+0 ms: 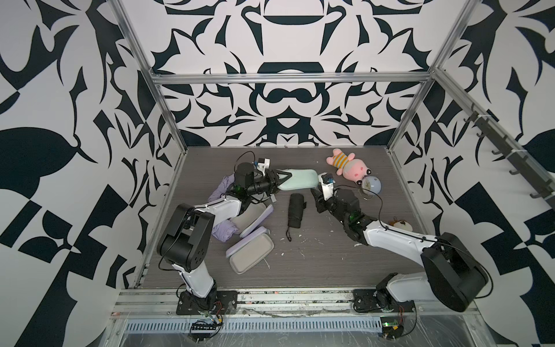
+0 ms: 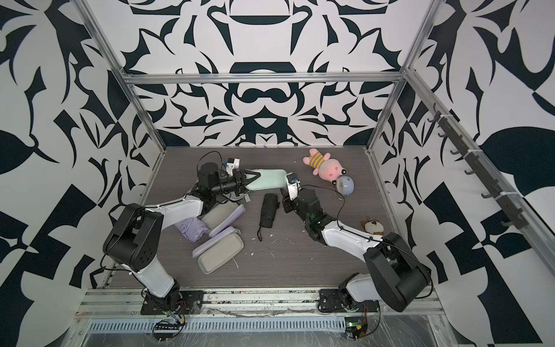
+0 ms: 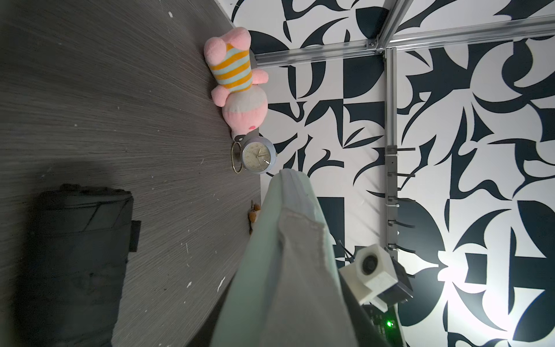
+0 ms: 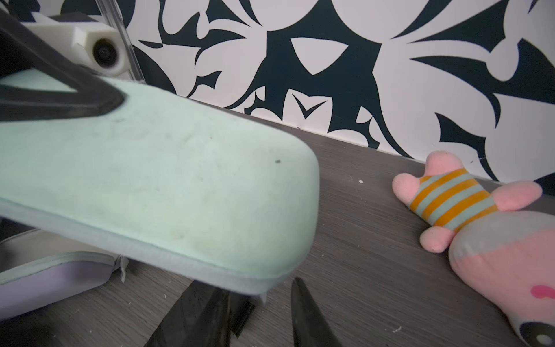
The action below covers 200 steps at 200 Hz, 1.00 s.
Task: Put umbrellas into zippered umbrella sleeves
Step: Zip the zipper on the umbrella sleeve.
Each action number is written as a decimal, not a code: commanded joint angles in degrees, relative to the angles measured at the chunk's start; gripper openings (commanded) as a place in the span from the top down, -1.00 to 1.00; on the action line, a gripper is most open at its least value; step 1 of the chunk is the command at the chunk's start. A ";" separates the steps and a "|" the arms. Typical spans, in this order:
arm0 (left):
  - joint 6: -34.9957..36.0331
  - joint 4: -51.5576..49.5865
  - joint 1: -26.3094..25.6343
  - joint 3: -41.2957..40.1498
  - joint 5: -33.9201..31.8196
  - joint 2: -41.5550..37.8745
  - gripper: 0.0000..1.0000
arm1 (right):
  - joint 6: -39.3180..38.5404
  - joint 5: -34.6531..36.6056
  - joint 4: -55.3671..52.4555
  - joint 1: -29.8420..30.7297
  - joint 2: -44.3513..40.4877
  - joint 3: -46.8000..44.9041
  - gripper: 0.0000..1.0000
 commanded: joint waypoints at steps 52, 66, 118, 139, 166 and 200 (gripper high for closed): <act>1.70 1.75 -0.56 1.35 1.33 -2.86 0.74 | -6.01 -3.43 1.26 -0.34 0.79 5.53 0.79; 1.70 1.75 -0.58 1.42 1.39 -2.72 0.74 | -6.55 -3.84 0.75 -0.26 0.42 5.32 0.92; 0.26 4.12 -0.09 2.08 -2.13 -1.74 0.87 | -13.07 -2.85 -4.98 6.88 -2.52 4.31 1.00; -0.52 6.60 -0.50 1.96 -6.13 -0.99 0.96 | -12.45 -2.29 -6.38 12.21 -1.83 5.33 1.00; -1.04 10.40 -2.75 1.31 -11.44 0.35 0.99 | -7.62 -1.51 -4.39 18.53 1.43 8.43 1.00; -2.14 15.60 -6.01 -0.92 -17.23 2.55 0.99 | 5.54 -4.88 2.22 20.51 5.35 12.24 1.00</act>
